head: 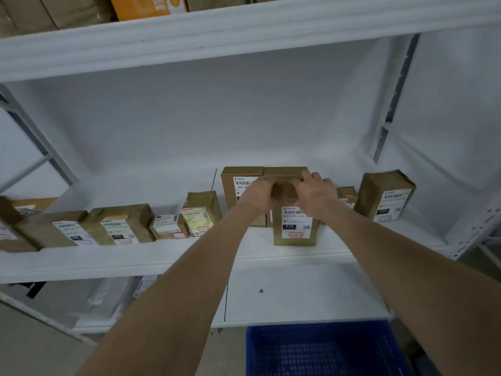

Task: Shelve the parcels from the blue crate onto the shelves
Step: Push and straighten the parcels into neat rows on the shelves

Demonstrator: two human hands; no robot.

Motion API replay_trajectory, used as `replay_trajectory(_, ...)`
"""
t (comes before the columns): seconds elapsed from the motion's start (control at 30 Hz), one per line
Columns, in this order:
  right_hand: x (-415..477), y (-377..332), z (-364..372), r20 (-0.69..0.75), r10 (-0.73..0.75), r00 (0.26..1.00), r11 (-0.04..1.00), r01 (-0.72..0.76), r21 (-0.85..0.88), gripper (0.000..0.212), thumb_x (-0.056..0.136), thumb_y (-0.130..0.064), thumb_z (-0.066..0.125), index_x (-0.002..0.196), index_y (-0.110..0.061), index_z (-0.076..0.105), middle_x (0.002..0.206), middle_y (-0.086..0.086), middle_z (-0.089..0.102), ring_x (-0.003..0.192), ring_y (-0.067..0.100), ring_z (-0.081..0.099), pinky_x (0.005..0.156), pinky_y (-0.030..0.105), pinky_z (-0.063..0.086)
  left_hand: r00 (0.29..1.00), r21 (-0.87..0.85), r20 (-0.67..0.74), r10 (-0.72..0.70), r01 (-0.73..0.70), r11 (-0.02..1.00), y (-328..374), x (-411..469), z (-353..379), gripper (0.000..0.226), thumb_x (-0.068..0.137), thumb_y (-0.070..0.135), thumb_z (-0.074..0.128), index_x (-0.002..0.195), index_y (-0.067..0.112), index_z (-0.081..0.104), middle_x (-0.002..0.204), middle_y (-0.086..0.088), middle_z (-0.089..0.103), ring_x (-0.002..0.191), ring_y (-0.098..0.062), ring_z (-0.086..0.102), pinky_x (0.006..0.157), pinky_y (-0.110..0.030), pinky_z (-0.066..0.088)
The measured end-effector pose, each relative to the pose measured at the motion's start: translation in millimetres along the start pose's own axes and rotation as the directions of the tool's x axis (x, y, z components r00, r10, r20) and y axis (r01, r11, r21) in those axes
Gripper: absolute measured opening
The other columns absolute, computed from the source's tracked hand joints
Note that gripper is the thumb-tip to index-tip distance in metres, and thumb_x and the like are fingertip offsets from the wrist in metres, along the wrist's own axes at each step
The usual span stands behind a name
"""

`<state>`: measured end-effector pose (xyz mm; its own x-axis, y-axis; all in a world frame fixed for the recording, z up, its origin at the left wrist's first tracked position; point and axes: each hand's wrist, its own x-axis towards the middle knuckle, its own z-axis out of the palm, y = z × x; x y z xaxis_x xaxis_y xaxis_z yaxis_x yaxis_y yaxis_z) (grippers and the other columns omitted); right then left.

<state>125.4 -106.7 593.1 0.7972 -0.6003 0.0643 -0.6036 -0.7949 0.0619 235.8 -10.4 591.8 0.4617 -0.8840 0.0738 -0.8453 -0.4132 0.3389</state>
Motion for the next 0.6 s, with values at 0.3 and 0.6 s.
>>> replay_trajectory(0.3, -5, 17, 3, -0.026, 0.069, 0.997, 0.997, -0.07, -0.015, 0.053, 0.091, -0.017, 0.058, 0.14, -0.019, 0.039, 0.134, 0.011, 0.04, 0.124, 0.029, 0.04, 0.097, 0.04, 0.039, 0.992, 0.167, -0.03, -0.126, 0.129, 0.977, -2, 8, -15, 0.054, 0.088, 0.004, 0.053, 0.14, 0.012, 0.039, 0.14, -0.006, 0.035, 0.12, -0.027, 0.049, 0.085, -0.039, 0.052)
replay_trajectory(0.6, 2, -14, -4, -0.107, -0.041, 0.993, 0.998, 0.045, 0.04, 0.055, 0.092, -0.04, 0.055, 0.14, -0.019, 0.04, 0.14, 0.011, 0.035, 0.133, 0.029, 0.029, 0.109, 0.041, 0.03, 0.982, 0.281, -0.02, -0.186, 0.184, 0.942, -21, -4, -25, 0.055, 0.089, 0.008, 0.054, 0.14, 0.012, 0.036, 0.139, -0.009, 0.035, 0.125, -0.027, 0.042, 0.086, -0.039, 0.048)
